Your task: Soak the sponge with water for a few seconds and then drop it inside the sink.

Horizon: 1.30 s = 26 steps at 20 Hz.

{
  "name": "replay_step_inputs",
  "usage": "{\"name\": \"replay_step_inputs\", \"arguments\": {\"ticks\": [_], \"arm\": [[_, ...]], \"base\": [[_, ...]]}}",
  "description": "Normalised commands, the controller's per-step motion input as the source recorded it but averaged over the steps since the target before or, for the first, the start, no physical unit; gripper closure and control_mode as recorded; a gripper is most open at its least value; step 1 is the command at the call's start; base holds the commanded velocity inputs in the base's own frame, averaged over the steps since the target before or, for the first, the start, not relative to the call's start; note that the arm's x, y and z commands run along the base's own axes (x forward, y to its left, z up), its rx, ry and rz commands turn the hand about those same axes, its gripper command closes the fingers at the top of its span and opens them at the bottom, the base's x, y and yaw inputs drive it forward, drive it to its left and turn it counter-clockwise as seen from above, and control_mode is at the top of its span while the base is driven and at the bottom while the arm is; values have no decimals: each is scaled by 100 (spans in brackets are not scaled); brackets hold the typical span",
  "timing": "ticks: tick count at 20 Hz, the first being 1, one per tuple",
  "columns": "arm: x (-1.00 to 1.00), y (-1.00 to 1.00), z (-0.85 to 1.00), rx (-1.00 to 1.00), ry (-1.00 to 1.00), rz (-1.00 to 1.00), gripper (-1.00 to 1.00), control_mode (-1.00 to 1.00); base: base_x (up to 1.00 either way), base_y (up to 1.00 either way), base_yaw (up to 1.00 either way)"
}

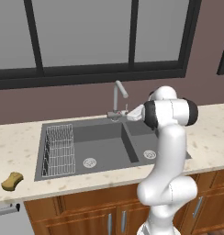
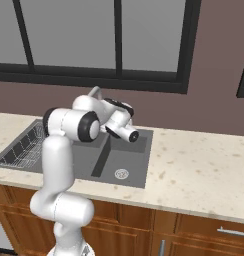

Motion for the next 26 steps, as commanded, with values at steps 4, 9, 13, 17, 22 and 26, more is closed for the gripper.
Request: {"name": "replay_step_inputs", "arguments": {"ticks": [4,9,13,17,22,26], "arm": [[21,0,-15,0,0,0,-100,-100],[19,0,-10,0,0,0,-100,-100],[17,0,0,0,0,0,-100,-100],[26,0,0,0,0,0,-100,-100],[23,0,-2,0,0,0,-100,-100],[25,0,-15,0,0,0,-100,-100]], "base": [[0,0,0],[0,0,0],[0,0,0],[0,0,0],[0,0,0],[0,0,0]]}}
